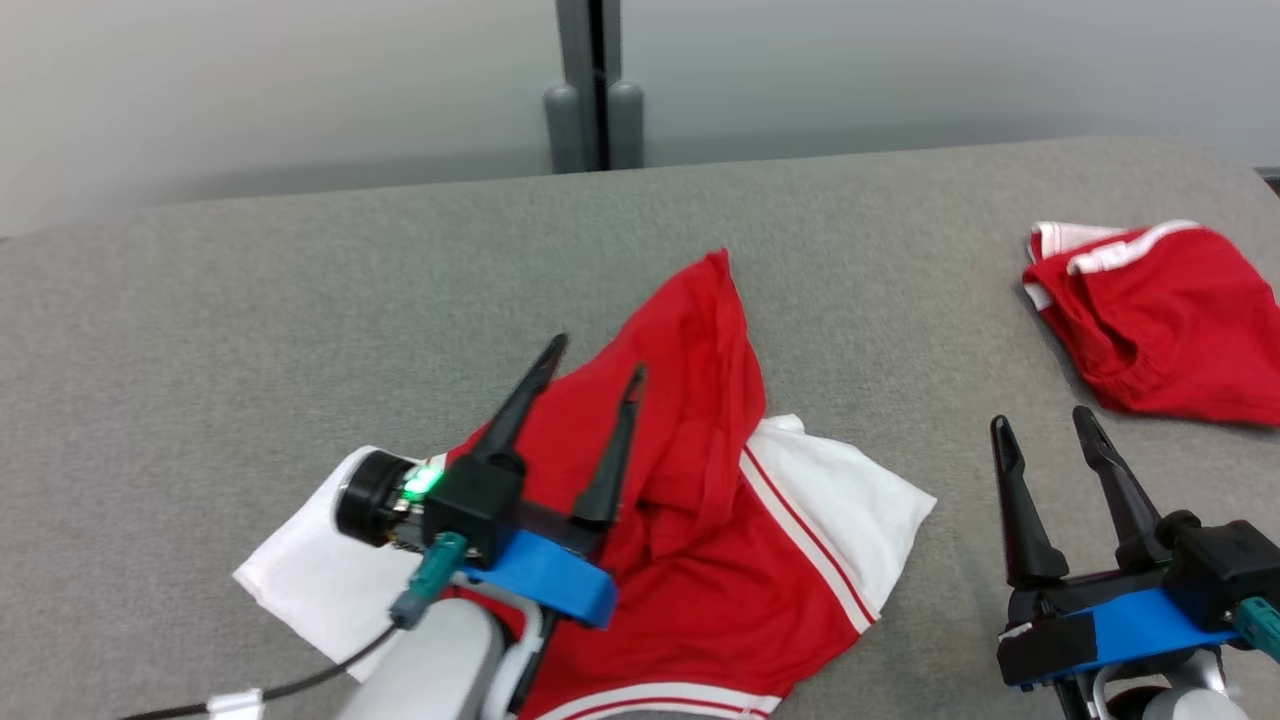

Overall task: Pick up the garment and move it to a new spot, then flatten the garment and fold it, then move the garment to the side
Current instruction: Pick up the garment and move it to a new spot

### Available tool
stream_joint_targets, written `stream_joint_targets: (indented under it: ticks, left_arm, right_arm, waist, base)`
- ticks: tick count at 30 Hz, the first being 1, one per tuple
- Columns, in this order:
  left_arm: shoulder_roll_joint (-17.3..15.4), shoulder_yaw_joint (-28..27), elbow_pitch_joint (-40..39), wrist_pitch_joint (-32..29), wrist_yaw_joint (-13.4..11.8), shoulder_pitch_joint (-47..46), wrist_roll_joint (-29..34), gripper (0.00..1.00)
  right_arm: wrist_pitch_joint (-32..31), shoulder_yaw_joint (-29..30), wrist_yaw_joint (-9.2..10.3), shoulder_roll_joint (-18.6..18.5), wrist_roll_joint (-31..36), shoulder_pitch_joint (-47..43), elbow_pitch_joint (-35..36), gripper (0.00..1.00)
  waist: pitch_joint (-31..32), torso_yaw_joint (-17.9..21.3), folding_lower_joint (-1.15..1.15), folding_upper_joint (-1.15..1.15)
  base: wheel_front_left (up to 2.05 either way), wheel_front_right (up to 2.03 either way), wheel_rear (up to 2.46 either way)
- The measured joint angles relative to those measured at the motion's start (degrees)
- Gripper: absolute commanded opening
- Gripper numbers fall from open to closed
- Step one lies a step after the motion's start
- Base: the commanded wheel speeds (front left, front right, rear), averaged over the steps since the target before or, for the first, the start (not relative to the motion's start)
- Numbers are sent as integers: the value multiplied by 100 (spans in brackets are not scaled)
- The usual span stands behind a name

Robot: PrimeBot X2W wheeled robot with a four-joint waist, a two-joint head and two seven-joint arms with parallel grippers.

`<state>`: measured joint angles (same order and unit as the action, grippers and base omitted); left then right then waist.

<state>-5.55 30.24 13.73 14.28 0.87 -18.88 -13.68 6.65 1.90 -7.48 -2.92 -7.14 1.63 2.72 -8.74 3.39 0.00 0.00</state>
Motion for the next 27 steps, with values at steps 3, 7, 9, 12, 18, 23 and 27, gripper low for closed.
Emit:
stream_joint_targets:
  ticks: [3,7,9,12,18,23,27]
  left_arm:
    - [-227,-411,-29,31,-234,174,-136,100]
    - [-483,-851,-77,54,-463,489,-282,100]
    - [-614,-1062,-87,56,-528,648,-346,100]
    - [-802,-1307,-132,63,-591,892,-410,100]
    - [-993,-1474,-209,70,-588,1240,-490,100]
    - [-1043,-1415,-194,65,-561,1447,-483,100]
    - [-1067,-1374,-159,44,-580,1634,-488,100]
  right_arm:
    - [-77,-21,-1,7,26,-25,67,100]
    - [-162,-1,-1,7,40,-108,119,100]
    - [-188,4,-1,7,40,-136,141,100]
    - [-214,11,-1,7,38,-181,151,100]
    - [-282,51,-1,7,7,-277,119,100]
    - [-313,122,-1,7,0,-471,63,100]
    - [-354,109,-1,7,-8,-590,65,100]
  waist:
    - [86,-240,0,0]
    - [159,-498,-1,0]
    - [187,-595,0,-1]
    - [227,-672,0,0]
    - [375,-689,0,-1]
    - [537,-622,-1,-1]
    - [659,-551,-1,-1]
  base:
    - [0,0,0]
    - [0,0,0]
    - [0,0,0]
    - [0,0,0]
    - [0,0,0]
    - [0,0,0]
    - [0,0,0]
